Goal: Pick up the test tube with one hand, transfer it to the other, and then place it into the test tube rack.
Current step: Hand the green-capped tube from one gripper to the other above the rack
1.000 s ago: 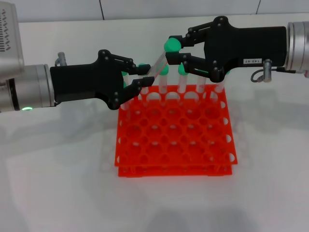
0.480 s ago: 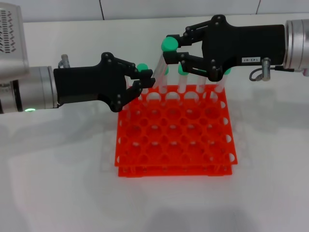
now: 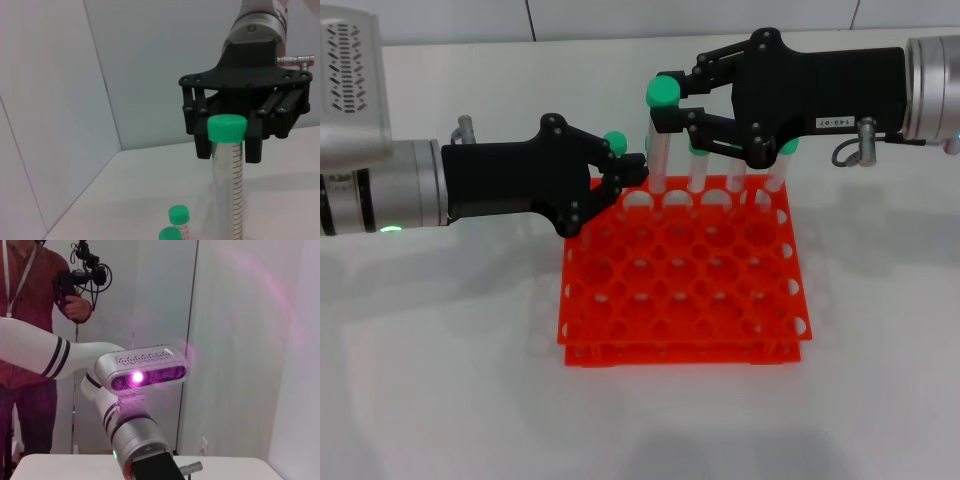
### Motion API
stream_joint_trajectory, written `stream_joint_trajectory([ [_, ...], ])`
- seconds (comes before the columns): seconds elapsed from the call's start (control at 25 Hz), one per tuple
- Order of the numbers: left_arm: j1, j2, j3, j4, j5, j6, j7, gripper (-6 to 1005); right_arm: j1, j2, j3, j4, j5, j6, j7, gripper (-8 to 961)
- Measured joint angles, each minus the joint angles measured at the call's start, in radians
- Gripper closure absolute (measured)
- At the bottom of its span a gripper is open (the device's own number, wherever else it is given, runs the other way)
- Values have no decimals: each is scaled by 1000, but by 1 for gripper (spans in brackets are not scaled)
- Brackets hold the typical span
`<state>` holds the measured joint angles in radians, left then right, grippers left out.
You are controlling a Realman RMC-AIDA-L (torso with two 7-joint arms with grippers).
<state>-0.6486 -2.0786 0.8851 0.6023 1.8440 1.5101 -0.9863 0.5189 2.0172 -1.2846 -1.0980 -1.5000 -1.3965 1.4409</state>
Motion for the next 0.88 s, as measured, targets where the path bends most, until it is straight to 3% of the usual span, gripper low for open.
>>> stream_joint_trajectory([
  [0.4, 13, -1, -2, 12, -9, 2, -17, 857, -2, 0, -1, -1, 0, 6, 1, 704],
  [0.64, 62, -2, -2, 27, -117, 10, -38, 807, -3, -1, -1, -1, 0, 9, 5, 704],
  [0.88, 108, -2, 1, 110, -131, 12, -116, 642, -4, -2, 2, -1, 0, 10, 13, 703],
])
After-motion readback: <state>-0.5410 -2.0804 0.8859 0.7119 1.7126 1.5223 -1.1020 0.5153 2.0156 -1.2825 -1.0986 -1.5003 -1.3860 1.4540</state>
